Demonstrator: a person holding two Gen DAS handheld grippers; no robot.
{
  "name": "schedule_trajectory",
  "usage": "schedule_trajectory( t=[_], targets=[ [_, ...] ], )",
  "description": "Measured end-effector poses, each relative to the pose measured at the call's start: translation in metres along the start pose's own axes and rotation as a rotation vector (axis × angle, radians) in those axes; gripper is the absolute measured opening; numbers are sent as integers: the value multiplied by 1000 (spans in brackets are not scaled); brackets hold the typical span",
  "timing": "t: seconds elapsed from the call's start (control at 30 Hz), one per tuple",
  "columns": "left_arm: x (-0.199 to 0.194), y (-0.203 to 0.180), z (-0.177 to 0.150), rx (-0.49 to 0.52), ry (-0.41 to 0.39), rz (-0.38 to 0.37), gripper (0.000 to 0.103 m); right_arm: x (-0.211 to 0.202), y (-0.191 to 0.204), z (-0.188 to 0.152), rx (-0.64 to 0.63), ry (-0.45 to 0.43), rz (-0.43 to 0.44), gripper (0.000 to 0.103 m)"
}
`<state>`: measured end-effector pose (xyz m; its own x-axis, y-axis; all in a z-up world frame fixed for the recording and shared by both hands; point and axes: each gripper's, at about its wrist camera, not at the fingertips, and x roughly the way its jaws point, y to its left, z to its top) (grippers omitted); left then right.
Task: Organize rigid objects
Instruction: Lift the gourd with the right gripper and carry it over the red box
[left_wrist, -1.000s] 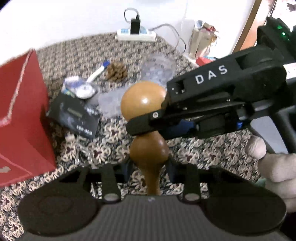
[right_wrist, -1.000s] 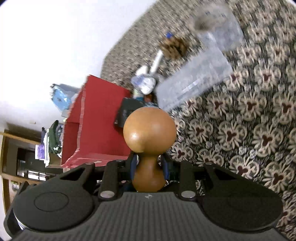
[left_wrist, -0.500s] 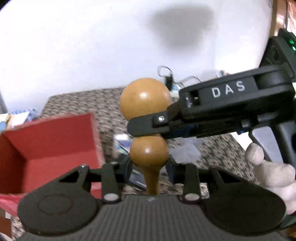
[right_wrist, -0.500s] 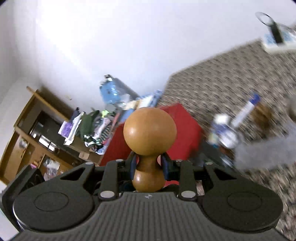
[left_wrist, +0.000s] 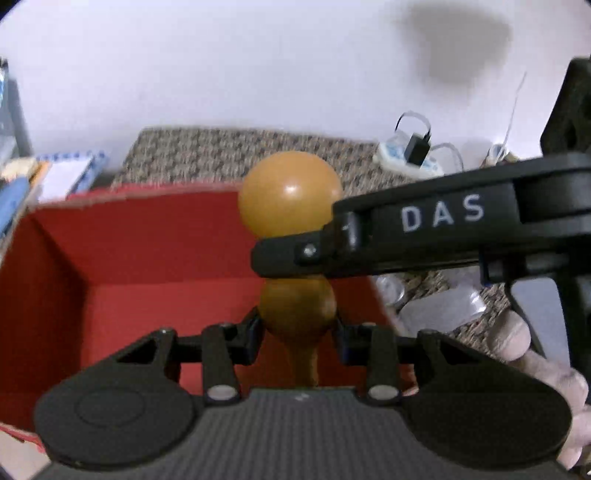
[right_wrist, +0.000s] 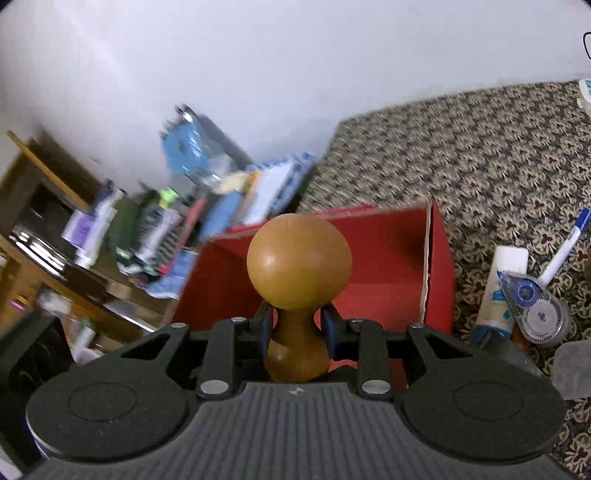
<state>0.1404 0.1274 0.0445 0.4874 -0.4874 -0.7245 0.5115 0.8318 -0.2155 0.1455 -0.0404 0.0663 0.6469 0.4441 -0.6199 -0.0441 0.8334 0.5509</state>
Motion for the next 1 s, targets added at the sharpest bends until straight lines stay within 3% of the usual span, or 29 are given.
schedule_trajectory(
  t=[0.13, 0.3, 0.4, 0.73, 1.0],
  targets=[
    [16, 11, -8, 8, 57, -18, 46, 22, -5, -6, -9, 55, -110, 12],
    [26, 13, -14, 10, 98, -48, 56, 27, 10, -8, -161, 65, -266, 12],
    [25, 13, -15, 5, 100, -74, 58, 31, 14, -9, -223, 101, -317, 11],
    [16, 17, -19, -11, 87, -77, 61, 42, 19, -10, -301, 155, -445, 9],
    [1, 32, -22, -34, 78, 1, 67, 39, 20, -9, -250, 138, -463, 12]
  ],
)
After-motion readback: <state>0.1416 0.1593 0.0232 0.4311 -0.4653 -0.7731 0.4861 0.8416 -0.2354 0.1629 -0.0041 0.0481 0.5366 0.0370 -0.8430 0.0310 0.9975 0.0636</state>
